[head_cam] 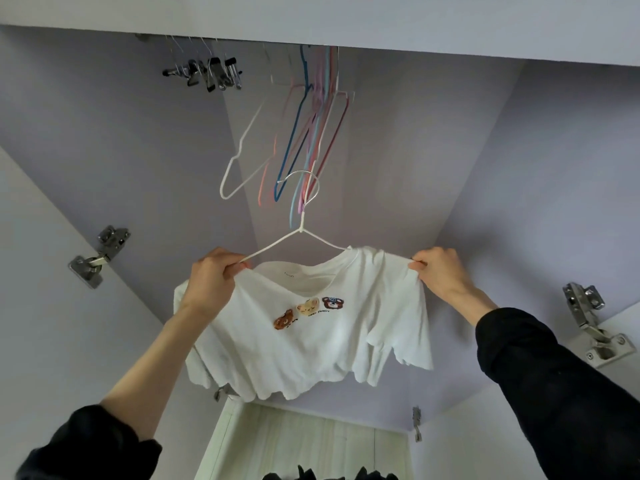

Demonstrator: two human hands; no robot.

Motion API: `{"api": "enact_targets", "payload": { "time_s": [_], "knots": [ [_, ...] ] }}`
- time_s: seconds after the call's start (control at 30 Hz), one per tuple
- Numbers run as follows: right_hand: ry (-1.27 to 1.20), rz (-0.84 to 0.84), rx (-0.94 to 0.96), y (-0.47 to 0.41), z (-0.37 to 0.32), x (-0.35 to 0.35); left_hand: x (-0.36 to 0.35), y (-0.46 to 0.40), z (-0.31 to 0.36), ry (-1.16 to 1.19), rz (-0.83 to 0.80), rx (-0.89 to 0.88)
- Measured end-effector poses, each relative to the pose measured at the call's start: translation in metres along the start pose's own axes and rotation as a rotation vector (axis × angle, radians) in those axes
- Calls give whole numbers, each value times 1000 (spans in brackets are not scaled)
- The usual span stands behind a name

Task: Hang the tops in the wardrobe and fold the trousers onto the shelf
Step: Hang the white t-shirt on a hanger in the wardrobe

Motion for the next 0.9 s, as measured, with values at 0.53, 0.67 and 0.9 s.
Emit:
{"api": "enact_targets", "payload": {
  "time_s": [0.53,0.67,0.9],
  "knots": [
    [30,-74,257,16,-33,22,0,-4,34,159,-2,-138],
    [-37,66,210,29,-23,25,-14,-3,39,196,-80,-67],
    [156,25,113,58,6,30,-69,11,33,33,-349,77]
  ]
}}
Point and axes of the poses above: each hand's wrist, its own y-axis away from the middle knuckle, its own x-axis out of the back of the hand, z = x × y, the point moved 3 cm from there along -y, towards the middle knuckle, and after that the axes turned 9 degrees about x, right-handed, at the moved point
